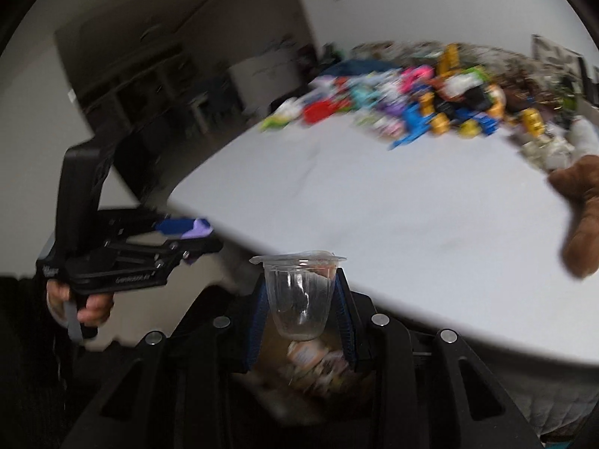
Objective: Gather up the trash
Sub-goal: 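Carry the cup and airplane to the cardboard box and open both tools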
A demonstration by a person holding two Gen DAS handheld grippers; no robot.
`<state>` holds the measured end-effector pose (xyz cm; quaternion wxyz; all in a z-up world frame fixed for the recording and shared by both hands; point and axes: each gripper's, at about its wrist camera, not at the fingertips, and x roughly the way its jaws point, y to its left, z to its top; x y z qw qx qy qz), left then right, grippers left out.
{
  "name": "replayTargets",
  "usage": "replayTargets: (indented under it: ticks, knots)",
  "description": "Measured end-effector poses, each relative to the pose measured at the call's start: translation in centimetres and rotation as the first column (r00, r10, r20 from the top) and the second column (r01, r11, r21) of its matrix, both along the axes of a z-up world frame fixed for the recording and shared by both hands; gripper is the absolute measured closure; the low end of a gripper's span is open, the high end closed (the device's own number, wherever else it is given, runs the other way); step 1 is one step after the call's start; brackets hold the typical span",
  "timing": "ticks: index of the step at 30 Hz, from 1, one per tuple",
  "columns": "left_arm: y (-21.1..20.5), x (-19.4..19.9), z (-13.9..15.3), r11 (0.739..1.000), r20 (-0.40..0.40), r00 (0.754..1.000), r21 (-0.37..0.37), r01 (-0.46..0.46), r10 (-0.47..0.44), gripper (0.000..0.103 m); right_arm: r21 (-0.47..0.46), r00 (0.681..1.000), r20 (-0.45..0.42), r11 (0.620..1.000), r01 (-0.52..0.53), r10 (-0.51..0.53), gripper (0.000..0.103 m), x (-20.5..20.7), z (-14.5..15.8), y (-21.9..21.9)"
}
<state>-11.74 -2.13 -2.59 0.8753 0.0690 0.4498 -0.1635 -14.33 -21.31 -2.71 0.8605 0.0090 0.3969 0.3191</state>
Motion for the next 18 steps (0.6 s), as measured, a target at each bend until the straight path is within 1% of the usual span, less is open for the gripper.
replayTargets:
  ticks: [3,4,6,7,8,9,10,12,13,15,18]
  knots:
    - [0.8,-2.3,-2.3,1.000,-0.055,0.998,0.027,0.005,-0.004,0.066,-0.035,0.996,-0.065,0.998,-0.055,0.053,0.069,-1.9,-1.7,1.6]
    - [1.0,-2.4,-3.4,1.000,-0.081,0.997,0.028,0.006,-0.004,0.066,-0.053,0.993,-0.098,0.996,-0.072,0.067,0.069,-2.4,-2.9,2.3]
    - [1.0,-2.4,-5.6,0.999,-0.133,0.991,0.036,0.013,-0.008,0.066,-0.082,0.988,-0.137,0.993,-0.082,0.071,0.069,-2.6,-4.9,3.0]
    - [0.9,-2.2,-6.8,0.999,-0.155,0.988,0.049,0.011,-0.003,0.065,-0.103,0.983,-0.167,0.990,-0.092,0.074,0.068,-2.4,-6.3,3.6]
    - [0.8,-1.9,-8.3,0.998,-0.183,0.983,0.064,0.011,0.001,0.060,-0.130,0.978,-0.195,0.987,-0.093,0.067,0.055,-2.1,-7.8,4.1]
    - [0.8,-1.4,-9.8,0.997,-0.210,0.978,0.081,0.003,0.014,0.043,-0.154,0.978,-0.203,0.985,-0.082,0.049,0.047,-2.0,-8.7,4.4]
    - [0.7,-1.2,-10.6,0.995,-0.224,0.974,0.095,-0.008,0.029,0.025,-0.178,0.978,-0.207,0.982,-0.067,0.029,0.043,-1.7,-10.2,4.8]
    - [0.8,-0.8,-12.2,0.993,-0.252,0.967,0.114,-0.018,0.046,0.023,-0.189,0.973,-0.230,0.980,-0.061,0.016,0.043,-1.5,-11.4,5.0]
    - [0.9,-0.7,-12.7,0.992,-0.266,0.963,0.121,-0.019,0.051,0.023,-0.184,0.971,-0.239,0.982,-0.051,0.006,0.043,-1.4,-11.7,5.0]
    - [1.1,-0.6,-12.6,0.992,-0.264,0.963,0.120,-0.023,0.054,0.023,-0.162,0.971,-0.237,0.986,-0.044,0.005,0.043,-1.4,-11.3,4.9]
    - [1.6,-0.4,-11.9,0.992,-0.234,0.970,0.124,-0.036,0.065,0.023,-0.153,0.982,-0.191,0.988,-0.029,-0.001,0.043,-1.7,-9.3,4.8]
